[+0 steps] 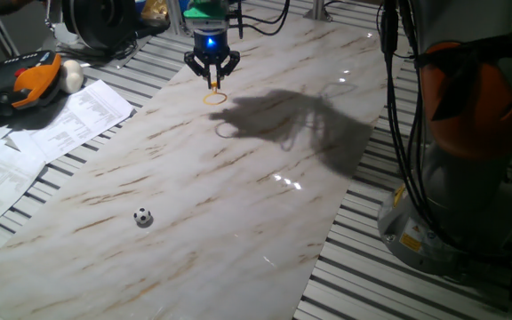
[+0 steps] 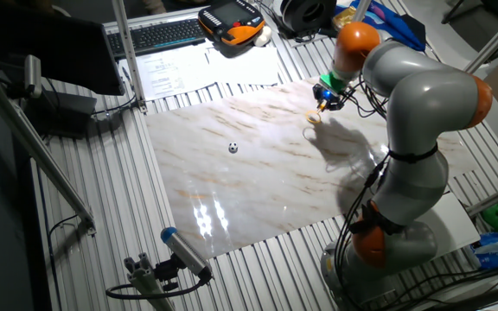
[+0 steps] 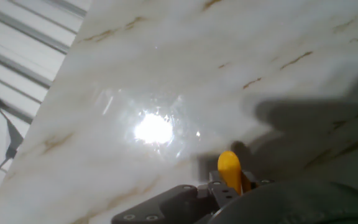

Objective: Attach the bubble ring to the ball

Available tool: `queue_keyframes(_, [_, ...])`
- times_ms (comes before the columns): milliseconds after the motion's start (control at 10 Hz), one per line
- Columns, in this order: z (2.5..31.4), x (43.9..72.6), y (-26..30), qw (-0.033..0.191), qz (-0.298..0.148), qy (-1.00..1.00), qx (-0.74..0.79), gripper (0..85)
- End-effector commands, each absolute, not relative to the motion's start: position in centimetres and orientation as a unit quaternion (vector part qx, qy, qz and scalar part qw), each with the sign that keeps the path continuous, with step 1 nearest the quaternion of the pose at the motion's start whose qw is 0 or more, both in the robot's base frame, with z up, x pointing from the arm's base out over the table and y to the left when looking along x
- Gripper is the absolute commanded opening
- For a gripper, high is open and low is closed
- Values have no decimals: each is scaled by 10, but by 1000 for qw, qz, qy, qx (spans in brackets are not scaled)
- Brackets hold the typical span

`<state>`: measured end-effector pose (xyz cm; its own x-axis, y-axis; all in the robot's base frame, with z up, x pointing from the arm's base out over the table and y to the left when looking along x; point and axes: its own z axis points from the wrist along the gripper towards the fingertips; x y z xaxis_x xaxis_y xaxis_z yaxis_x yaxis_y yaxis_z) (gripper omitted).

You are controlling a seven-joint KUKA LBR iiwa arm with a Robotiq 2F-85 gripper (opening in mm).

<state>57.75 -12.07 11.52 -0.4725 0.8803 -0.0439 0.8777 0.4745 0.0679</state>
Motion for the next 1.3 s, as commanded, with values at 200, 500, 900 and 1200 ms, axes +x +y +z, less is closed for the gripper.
queue_keyframes(200, [123, 580, -109, 22, 11, 837, 546, 0])
queue_keyframes(500, [135, 576, -73, 19, 6, 819, 573, 0])
queue_keyframes(900, [146, 570, -14, 21, -5, 795, 606, 0])
queue_keyframes(1200, [154, 568, 22, 27, -9, 778, 628, 0])
